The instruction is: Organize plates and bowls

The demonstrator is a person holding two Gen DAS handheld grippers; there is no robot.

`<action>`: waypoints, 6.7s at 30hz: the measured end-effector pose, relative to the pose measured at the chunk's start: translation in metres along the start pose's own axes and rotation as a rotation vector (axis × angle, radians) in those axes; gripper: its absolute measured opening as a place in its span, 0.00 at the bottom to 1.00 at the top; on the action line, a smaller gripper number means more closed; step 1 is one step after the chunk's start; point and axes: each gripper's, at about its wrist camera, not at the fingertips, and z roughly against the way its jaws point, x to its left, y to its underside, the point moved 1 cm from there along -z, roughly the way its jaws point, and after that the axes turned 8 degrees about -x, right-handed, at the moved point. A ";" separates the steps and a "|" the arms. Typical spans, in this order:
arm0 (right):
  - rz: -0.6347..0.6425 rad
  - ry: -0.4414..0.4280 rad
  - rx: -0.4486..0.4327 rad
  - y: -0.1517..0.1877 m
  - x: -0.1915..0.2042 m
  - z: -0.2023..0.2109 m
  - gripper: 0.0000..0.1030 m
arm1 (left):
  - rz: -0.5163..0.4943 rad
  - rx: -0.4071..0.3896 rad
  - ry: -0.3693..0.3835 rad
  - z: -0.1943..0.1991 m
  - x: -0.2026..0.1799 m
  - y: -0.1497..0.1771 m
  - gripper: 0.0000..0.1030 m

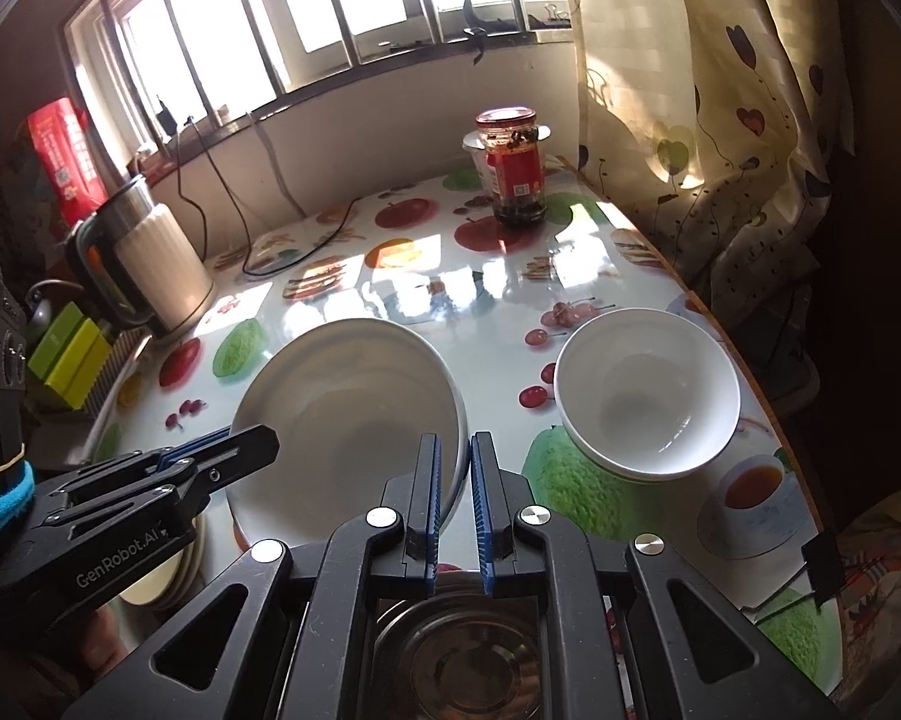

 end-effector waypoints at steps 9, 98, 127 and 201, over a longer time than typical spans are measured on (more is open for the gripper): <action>-0.014 0.022 -0.030 0.011 -0.002 0.030 0.11 | -0.029 0.002 0.034 0.014 -0.015 0.012 0.13; -0.198 0.092 0.000 0.075 -0.060 0.062 0.32 | -0.049 0.120 0.139 -0.006 -0.045 0.035 0.33; -0.243 0.163 -0.016 0.004 -0.140 -0.002 0.34 | -0.168 0.169 0.128 -0.108 -0.091 -0.044 0.33; -0.225 0.140 0.021 -0.004 -0.137 -0.021 0.15 | -0.206 0.197 0.110 -0.121 -0.103 -0.039 0.11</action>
